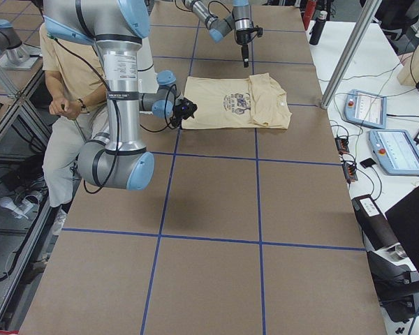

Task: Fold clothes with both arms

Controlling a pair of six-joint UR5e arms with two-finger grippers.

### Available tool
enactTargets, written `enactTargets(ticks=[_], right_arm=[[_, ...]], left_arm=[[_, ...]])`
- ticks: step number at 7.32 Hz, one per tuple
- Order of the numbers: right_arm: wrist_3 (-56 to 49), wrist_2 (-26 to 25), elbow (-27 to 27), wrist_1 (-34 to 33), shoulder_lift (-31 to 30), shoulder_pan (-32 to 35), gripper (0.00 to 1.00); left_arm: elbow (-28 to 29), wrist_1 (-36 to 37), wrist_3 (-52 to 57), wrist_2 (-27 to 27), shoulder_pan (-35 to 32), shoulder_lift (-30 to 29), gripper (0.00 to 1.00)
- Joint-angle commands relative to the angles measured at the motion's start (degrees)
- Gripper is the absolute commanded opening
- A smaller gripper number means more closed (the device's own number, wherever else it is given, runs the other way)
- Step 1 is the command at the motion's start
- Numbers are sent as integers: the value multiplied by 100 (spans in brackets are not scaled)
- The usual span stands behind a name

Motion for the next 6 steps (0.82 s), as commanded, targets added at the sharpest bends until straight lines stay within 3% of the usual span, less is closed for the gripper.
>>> enactTargets(ticks=[1, 3, 5, 6], right_arm=[[0, 11, 3, 0, -2, 0, 73], [9, 19, -6, -9, -11, 0, 58], [9, 19, 3, -18, -28, 8, 55], [0, 37, 64, -201, -28, 0, 62]], left_arm=[[21, -1, 3, -2, 9, 1, 72], [48, -1, 3, -2, 18, 1, 72], [48, -1, -6, -2, 18, 1, 72], [48, -1, -6, -2, 18, -8, 72]])
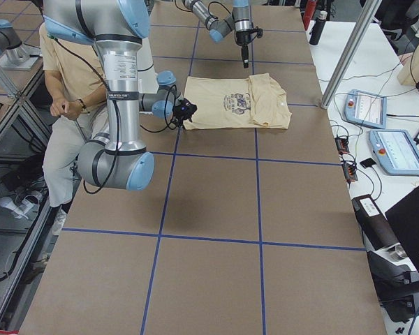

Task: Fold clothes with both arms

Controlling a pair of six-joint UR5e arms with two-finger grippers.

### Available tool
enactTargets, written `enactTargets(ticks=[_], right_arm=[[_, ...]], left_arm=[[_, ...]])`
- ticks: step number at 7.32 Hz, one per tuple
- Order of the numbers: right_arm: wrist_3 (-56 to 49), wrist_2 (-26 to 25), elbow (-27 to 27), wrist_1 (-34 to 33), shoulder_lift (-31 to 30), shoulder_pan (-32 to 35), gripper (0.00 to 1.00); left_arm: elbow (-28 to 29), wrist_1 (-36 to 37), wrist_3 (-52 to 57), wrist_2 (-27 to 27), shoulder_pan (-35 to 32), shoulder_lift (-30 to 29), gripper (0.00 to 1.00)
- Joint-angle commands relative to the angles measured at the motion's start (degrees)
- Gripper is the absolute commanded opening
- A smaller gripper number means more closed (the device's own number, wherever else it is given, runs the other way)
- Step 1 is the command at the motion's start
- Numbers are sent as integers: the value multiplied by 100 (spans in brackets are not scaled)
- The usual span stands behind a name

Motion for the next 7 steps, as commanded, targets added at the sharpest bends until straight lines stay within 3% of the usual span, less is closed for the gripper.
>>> enactTargets(ticks=[1, 2, 7], right_arm=[[-7, 14, 181, -326, -6, -46, 67], [-7, 22, 218, -511, -6, -125, 72], [-7, -4, 148, -530, 73, -178, 69]], left_arm=[[1, 0, -10, 0, 9, -7, 73], [1, 0, -10, 0, 9, -7, 73], [1, 0, -10, 0, 9, -7, 73]])
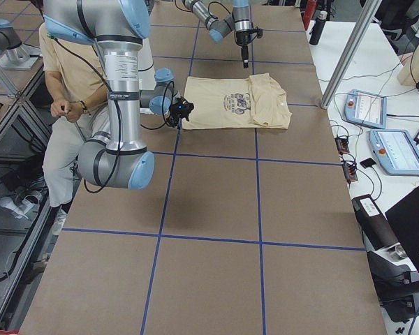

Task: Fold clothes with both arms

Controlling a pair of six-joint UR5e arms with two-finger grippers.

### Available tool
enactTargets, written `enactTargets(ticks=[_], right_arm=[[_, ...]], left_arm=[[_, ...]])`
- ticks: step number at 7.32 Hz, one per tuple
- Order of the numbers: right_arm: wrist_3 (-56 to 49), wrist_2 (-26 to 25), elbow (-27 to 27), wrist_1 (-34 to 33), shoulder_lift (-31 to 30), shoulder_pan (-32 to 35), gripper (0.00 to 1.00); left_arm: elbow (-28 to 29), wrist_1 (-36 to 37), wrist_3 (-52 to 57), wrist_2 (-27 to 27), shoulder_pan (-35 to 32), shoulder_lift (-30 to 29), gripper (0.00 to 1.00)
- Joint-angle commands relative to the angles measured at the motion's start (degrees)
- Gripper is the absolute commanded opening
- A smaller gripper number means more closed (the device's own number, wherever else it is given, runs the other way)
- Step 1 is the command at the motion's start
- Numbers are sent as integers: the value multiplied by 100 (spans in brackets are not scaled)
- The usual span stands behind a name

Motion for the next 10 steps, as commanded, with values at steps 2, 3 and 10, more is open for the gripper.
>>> enactTargets(ticks=[2, 3, 10], right_arm=[[0, -7, -92, -1, 21, -5, 67], [9, -7, -84, -1, 21, -5, 59], [0, 19, 345, -10, -206, 56, 0]], left_arm=[[0, 0, 0, 0, 0, 9, 73], [0, 0, 0, 0, 0, 0, 73], [-917, 175, -1200, 78, -53, 742, 80]])
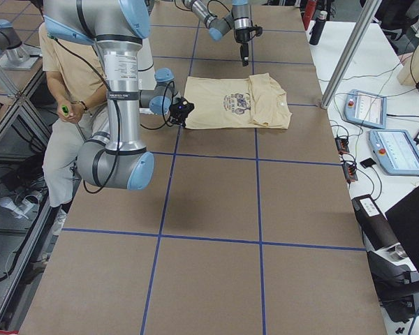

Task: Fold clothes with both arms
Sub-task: 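Move the left gripper down to the hem corner nearest the robot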

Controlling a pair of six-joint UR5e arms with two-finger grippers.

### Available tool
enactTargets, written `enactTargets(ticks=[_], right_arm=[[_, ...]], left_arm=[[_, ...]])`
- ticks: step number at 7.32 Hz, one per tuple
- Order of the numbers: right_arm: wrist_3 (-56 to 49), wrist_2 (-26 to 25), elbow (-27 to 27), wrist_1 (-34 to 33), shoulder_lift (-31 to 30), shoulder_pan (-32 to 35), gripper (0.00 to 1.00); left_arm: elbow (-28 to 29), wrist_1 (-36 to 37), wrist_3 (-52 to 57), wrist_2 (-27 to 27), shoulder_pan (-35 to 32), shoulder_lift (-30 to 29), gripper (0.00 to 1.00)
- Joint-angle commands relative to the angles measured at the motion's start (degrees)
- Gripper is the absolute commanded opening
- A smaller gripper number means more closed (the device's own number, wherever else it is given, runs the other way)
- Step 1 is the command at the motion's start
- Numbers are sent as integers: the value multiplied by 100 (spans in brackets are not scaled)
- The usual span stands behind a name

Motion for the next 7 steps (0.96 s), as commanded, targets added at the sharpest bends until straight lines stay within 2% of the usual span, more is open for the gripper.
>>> enactTargets(ticks=[1, 2, 3, 4, 5, 7], right_arm=[[0, 3, 301, -1, -177, 8, 0], [0, 3, 311, -1, -178, -1, 0], [0, 3, 311, -1, -178, -1, 0], [0, 3, 302, -1, -178, -1, 0], [0, 3, 294, -1, -195, -1, 0], [0, 3, 293, -1, -204, -10, 0]], left_arm=[[-1188, 775, -523, 270, 50, 939, 80], [-1630, 1599, -506, 829, 372, 1205, 80], [-1904, 2164, -506, 1748, 1063, 1443, 80], [-1985, 2483, -523, 2027, 1400, 1575, 80], [-2081, 2956, -558, 2082, 1691, 1594, 80], [-2108, 3128, -1214, 2512, 2411, 1839, 79]])
